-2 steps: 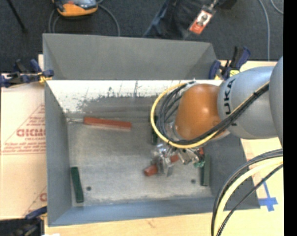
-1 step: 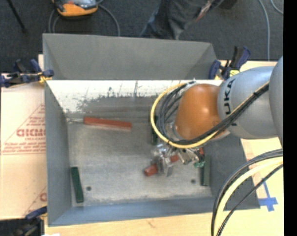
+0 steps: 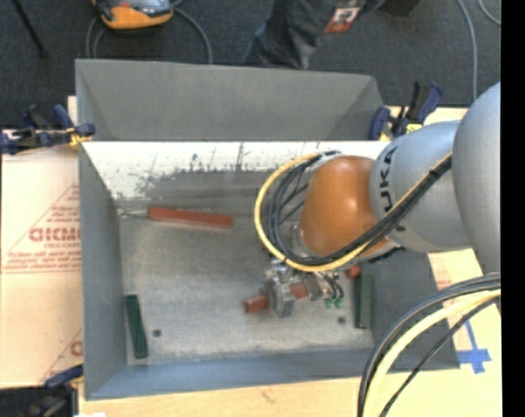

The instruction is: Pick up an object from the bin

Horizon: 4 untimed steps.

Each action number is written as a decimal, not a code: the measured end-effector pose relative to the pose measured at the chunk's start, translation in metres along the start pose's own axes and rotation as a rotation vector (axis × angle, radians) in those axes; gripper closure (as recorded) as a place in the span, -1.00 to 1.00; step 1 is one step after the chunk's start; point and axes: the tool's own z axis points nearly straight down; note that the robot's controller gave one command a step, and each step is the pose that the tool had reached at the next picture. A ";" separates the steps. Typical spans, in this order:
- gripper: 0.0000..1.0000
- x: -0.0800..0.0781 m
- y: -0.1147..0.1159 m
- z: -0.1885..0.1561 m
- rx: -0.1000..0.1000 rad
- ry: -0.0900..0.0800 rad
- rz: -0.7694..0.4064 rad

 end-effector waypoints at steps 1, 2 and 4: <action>1.00 -0.027 -0.019 0.001 -0.009 0.012 0.158; 1.00 -0.033 -0.030 0.000 0.002 -0.001 0.183; 1.00 -0.067 0.026 0.001 -0.006 0.005 0.191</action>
Offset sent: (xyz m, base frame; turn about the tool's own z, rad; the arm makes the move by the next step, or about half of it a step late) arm 0.0161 0.0305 -0.0028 0.2056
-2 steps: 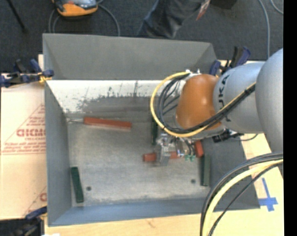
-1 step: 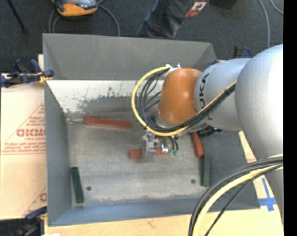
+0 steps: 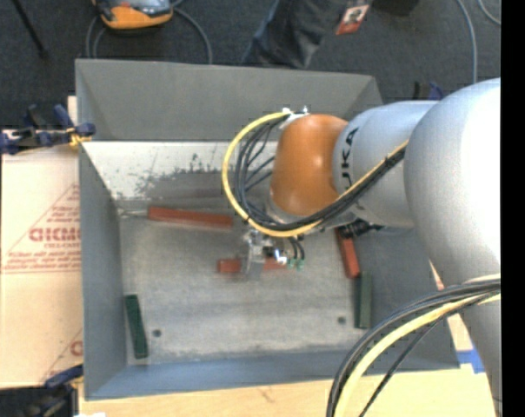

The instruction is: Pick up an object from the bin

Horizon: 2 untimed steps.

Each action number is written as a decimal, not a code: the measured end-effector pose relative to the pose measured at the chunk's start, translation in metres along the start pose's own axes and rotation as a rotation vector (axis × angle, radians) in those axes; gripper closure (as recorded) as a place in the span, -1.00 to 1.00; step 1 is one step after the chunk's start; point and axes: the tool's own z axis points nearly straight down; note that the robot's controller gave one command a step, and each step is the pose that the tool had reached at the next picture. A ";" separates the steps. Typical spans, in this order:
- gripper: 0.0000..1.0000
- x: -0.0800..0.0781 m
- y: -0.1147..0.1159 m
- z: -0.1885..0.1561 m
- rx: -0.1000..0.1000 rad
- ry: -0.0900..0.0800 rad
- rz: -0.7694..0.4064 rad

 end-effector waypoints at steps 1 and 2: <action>1.00 0.008 -0.007 -0.046 0.003 0.010 0.005; 1.00 0.020 0.000 -0.076 0.002 0.000 0.084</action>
Offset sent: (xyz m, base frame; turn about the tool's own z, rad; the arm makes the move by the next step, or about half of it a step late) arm -0.0234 0.0027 0.0757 0.0847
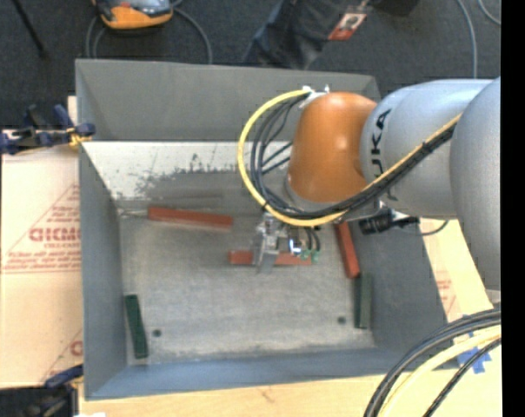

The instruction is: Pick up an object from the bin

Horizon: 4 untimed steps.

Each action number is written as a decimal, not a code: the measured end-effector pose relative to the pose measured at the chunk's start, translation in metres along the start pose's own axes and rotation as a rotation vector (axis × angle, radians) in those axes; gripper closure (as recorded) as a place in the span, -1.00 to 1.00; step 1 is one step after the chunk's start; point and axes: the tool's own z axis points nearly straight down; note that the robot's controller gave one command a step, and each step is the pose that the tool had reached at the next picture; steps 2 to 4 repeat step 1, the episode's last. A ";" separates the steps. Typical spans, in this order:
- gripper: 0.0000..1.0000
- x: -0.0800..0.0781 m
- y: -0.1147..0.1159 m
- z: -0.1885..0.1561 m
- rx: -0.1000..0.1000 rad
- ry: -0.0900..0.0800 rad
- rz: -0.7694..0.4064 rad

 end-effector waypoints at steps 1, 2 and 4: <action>1.00 -0.017 -0.017 -0.056 0.004 0.005 -0.047; 1.00 -0.017 -0.017 -0.056 0.004 0.005 -0.047; 1.00 -0.017 -0.017 -0.056 0.004 0.005 -0.047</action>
Offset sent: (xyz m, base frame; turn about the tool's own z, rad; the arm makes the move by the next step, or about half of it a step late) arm -0.0576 -0.0050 0.1337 0.0064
